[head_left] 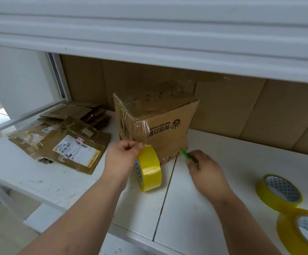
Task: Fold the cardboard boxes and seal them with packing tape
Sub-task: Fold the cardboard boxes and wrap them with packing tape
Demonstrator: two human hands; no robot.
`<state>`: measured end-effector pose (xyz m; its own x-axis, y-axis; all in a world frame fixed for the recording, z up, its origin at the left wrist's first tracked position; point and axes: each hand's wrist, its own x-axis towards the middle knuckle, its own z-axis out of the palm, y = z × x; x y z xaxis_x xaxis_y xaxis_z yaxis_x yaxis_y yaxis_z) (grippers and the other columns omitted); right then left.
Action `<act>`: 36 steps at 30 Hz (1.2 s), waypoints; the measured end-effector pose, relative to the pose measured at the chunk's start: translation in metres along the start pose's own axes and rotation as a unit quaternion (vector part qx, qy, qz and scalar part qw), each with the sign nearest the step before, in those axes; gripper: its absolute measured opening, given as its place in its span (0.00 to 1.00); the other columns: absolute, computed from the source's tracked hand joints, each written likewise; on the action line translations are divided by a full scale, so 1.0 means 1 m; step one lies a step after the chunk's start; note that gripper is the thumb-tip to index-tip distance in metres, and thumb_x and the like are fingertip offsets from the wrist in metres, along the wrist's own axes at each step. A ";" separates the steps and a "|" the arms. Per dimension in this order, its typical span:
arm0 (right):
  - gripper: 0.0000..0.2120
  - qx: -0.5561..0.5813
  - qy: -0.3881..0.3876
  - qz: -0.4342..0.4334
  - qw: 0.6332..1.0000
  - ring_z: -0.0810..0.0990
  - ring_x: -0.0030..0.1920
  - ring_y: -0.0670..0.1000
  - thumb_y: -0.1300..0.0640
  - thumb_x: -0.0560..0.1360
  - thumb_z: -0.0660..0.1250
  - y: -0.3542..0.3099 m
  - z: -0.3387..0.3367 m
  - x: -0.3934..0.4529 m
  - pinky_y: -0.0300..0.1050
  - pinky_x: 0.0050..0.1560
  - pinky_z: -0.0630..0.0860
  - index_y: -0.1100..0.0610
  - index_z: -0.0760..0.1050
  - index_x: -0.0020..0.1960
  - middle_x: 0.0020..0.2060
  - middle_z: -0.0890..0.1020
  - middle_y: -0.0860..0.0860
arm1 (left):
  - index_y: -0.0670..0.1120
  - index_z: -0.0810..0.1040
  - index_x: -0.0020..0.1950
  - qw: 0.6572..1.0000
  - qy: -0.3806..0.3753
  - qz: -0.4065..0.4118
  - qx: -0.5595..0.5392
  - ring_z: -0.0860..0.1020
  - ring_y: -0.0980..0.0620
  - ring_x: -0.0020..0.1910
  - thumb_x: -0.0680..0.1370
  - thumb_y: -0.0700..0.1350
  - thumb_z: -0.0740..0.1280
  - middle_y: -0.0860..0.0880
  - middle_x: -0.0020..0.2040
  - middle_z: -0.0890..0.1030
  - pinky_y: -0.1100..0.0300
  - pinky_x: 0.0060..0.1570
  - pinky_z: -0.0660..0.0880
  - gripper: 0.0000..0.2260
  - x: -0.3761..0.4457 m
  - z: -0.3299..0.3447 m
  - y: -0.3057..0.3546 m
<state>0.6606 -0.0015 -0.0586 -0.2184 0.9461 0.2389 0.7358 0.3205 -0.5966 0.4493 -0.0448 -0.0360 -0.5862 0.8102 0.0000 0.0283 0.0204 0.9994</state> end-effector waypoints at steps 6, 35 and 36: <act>0.15 -0.015 0.003 -0.182 0.983 0.77 0.51 0.52 0.54 0.80 0.63 -0.067 -0.016 0.012 0.46 0.51 0.74 0.48 0.77 0.66 0.54 0.78 0.51 | 0.50 0.83 0.39 1.000 0.007 0.006 -0.018 0.79 0.52 0.43 0.76 0.45 0.74 0.49 0.40 0.84 0.58 0.44 0.73 0.05 -0.001 0.003 -0.003; 0.12 -0.286 -0.141 0.058 0.946 0.77 0.50 0.51 0.55 0.79 0.57 0.008 0.036 0.035 0.47 0.51 0.68 0.50 0.75 0.58 0.47 0.75 0.48 | 0.49 0.84 0.38 1.000 0.006 0.000 -0.007 0.80 0.57 0.40 0.77 0.43 0.72 0.54 0.41 0.85 0.60 0.40 0.71 0.07 0.011 -0.005 -0.004; 0.14 -0.312 -0.151 0.055 0.936 0.77 0.54 0.52 0.53 0.78 0.58 0.010 0.041 0.030 0.48 0.55 0.67 0.48 0.75 0.62 0.52 0.76 0.48 | 0.48 0.84 0.38 1.000 0.007 -0.001 -0.007 0.80 0.55 0.43 0.77 0.43 0.72 0.53 0.43 0.85 0.60 0.41 0.71 0.07 0.011 -0.005 -0.004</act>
<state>0.6347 0.0324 -0.0888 -0.2205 0.9719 -0.0823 0.9754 0.2198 -0.0179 0.4383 -0.0386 -0.0399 -0.5972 0.8021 -0.0022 0.0147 0.0136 0.9998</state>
